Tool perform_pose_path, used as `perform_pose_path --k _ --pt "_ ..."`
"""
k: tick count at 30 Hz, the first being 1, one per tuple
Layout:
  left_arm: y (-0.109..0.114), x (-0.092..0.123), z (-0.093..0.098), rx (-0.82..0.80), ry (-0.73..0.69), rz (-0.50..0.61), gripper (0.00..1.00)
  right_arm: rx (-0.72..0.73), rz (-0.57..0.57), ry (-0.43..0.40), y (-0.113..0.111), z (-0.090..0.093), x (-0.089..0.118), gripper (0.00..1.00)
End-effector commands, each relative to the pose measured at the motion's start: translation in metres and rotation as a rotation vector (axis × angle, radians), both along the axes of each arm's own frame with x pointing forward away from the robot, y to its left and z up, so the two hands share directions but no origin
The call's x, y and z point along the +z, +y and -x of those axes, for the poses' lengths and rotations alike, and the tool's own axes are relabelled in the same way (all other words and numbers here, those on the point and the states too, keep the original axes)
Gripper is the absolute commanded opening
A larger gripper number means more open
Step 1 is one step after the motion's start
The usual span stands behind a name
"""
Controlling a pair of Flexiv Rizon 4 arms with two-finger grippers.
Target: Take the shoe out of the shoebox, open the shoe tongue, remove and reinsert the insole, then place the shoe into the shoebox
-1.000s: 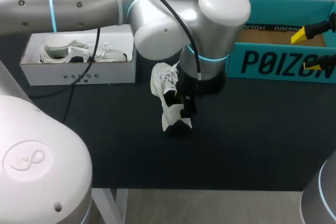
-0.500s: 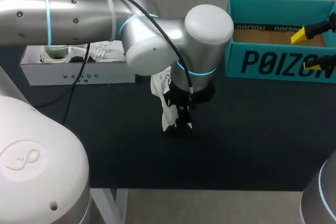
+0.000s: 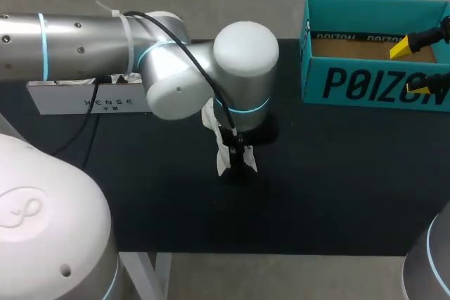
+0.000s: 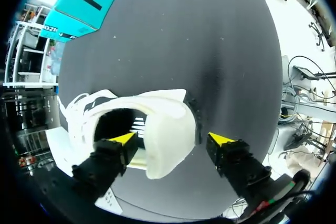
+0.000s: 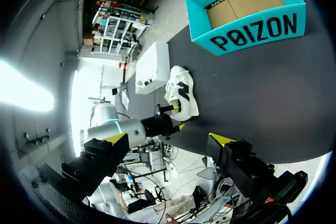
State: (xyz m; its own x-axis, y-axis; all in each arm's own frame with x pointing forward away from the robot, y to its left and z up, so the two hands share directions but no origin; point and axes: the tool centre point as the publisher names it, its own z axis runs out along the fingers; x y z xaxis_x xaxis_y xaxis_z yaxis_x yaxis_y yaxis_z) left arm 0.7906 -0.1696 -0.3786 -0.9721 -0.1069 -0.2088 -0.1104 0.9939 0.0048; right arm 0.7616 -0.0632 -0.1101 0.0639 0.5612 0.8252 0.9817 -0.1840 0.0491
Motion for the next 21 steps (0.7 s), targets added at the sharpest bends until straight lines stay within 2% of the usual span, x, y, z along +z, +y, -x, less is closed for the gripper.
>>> perform_pose_path --k 1,5,6,7,8,9,11,12,17,21 --pt "0.003 -0.008 0.001 -0.018 0.002 0.040 0.88 -0.002 0.002 0.001 0.001 0.000 -0.001 1.00" --pt "0.000 -0.018 -0.001 -0.037 0.019 0.068 0.87 -0.002 0.002 0.001 0.001 0.000 -0.001 1.00" --pt "-0.001 -0.021 -0.002 -0.049 0.020 0.075 0.83 -0.002 0.002 0.001 0.001 0.000 -0.001 1.00" --pt "-0.002 -0.022 -0.002 -0.047 0.024 0.081 0.73 -0.002 0.002 0.001 0.001 0.000 -0.001 1.00" --pt "-0.003 -0.024 -0.003 -0.050 0.028 0.083 0.67 -0.002 0.002 0.001 0.001 0.000 -0.001 1.00" --pt "-0.003 -0.025 -0.004 -0.050 0.030 0.087 0.45 -0.002 0.002 0.001 0.001 0.000 -0.001 1.00" --pt "-0.004 -0.026 -0.001 -0.043 0.032 0.095 0.07 -0.002 0.002 0.001 0.001 0.000 -0.001 1.00" --pt "-0.005 -0.026 0.002 -0.036 0.033 0.101 0.00 -0.002 0.002 0.001 0.001 0.000 -0.001 1.00" --pt "-0.007 -0.019 0.015 -0.012 0.044 0.097 0.00 -0.002 0.002 0.001 0.001 0.000 -0.001 1.00" --pt "-0.008 -0.001 0.021 0.006 0.015 0.089 0.00 -0.002 0.002 0.001 0.001 0.000 -0.001 1.00"
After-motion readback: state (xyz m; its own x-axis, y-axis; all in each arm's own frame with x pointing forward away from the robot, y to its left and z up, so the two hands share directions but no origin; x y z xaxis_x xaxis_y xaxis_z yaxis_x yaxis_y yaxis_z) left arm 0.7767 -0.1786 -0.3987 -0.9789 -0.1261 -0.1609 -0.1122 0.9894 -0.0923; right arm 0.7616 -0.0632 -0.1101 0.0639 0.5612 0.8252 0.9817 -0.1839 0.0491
